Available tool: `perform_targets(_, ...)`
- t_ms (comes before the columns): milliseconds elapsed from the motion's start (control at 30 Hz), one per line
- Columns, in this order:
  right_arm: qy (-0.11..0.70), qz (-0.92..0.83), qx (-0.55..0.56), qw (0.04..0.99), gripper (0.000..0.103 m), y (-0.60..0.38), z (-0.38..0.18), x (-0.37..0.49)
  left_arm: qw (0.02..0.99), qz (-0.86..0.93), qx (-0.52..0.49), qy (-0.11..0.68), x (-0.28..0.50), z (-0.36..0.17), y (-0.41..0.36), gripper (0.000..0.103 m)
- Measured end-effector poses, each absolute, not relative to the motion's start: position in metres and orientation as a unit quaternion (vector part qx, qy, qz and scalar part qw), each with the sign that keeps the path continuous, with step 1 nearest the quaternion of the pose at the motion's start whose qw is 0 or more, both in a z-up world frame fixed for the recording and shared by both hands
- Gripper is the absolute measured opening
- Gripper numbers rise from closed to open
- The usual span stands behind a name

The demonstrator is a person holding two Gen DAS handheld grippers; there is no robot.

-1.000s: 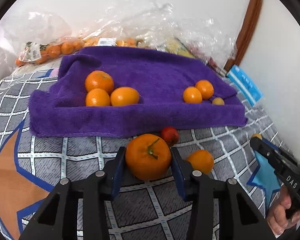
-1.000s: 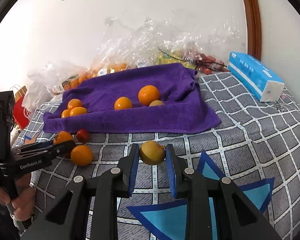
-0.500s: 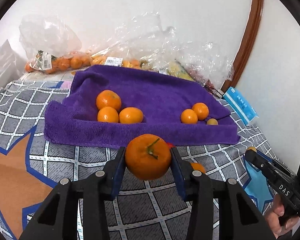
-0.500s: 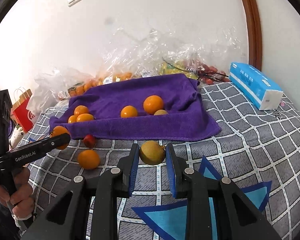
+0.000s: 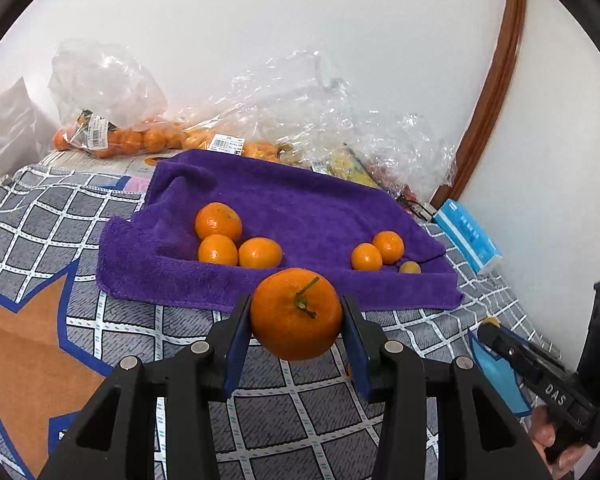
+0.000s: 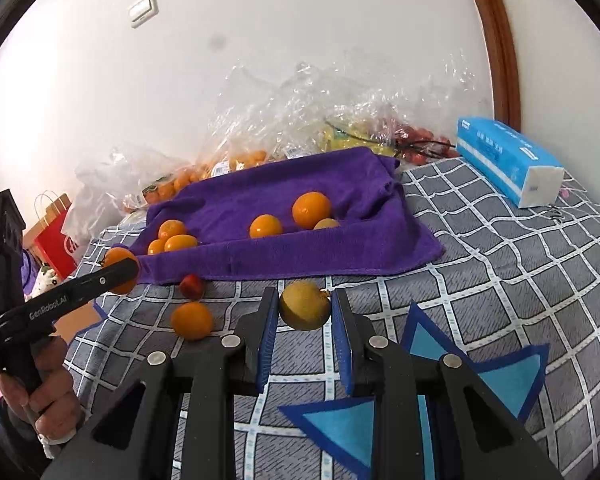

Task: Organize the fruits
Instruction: 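Lift both held fruits and carry them over the purple towel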

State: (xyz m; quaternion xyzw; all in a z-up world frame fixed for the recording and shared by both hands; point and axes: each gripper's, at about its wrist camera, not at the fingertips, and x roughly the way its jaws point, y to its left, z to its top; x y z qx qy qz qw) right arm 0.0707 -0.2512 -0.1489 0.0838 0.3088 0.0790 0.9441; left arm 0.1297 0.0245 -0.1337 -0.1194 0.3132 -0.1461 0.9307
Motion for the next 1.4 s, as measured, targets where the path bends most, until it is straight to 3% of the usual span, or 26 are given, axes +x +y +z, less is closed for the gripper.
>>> perform_targets(1400,0.279,0.119,0.084,0.949,0.026,-0.242,-0.112,0.093,0.925,-0.146,-0.157,0.314,0.136,-0.136,0.038,0.041)
